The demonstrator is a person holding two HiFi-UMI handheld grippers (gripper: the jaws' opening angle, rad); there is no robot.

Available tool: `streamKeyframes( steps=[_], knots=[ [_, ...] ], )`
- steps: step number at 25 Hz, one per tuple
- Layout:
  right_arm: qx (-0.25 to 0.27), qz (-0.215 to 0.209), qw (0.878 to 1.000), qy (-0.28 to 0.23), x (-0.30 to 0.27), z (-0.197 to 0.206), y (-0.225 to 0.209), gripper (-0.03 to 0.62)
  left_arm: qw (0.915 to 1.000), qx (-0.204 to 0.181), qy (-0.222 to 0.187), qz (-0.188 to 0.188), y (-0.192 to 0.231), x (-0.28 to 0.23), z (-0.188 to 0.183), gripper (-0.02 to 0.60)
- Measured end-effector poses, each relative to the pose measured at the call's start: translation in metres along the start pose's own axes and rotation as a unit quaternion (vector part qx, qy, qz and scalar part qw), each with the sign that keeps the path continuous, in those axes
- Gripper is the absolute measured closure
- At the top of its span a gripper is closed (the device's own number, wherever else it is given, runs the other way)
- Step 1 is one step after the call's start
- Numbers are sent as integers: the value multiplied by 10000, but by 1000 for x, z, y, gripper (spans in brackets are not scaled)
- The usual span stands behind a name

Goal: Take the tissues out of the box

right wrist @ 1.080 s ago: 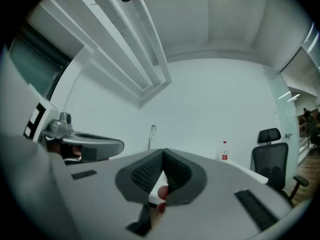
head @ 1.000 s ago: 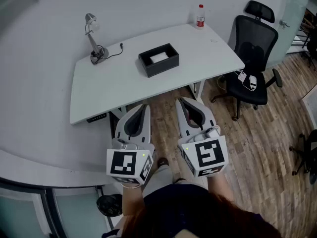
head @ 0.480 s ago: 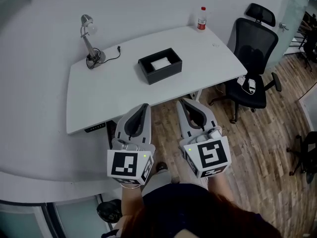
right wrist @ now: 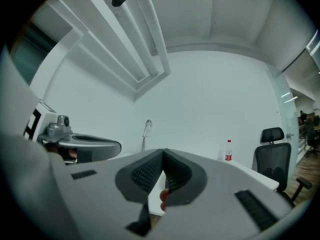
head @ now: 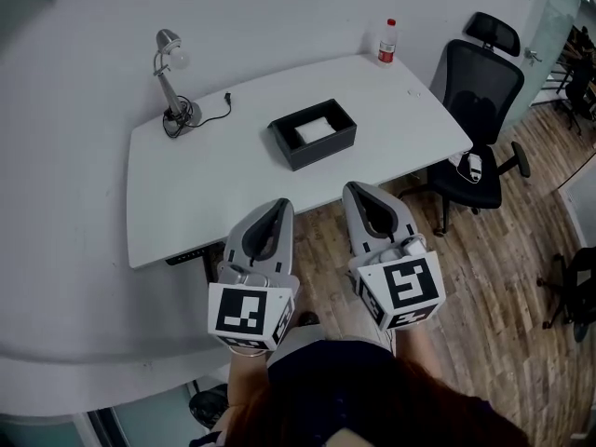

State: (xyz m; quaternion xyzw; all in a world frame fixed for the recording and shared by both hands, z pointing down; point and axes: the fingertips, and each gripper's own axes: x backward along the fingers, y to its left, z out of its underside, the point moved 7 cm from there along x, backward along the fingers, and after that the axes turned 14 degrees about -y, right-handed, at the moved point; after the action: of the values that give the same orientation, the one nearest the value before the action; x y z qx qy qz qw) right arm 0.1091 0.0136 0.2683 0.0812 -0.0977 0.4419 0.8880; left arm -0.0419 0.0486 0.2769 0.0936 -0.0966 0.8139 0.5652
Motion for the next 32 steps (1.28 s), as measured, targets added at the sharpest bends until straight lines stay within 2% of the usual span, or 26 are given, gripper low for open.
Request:
streamKeyframes(
  steps=[13, 21, 32],
  knots=[
    [252, 144, 9994, 169, -42, 6, 21, 582, 9989, 87, -15, 464, 41, -5, 13, 557],
    [284, 118, 9994, 185, -50, 8, 28, 566, 9982, 222, -11, 555, 52, -6, 18, 557],
    [392, -15, 9983, 433, -76, 23, 23, 536, 9981, 195, 41, 589, 68, -23, 31, 557]
  ],
)
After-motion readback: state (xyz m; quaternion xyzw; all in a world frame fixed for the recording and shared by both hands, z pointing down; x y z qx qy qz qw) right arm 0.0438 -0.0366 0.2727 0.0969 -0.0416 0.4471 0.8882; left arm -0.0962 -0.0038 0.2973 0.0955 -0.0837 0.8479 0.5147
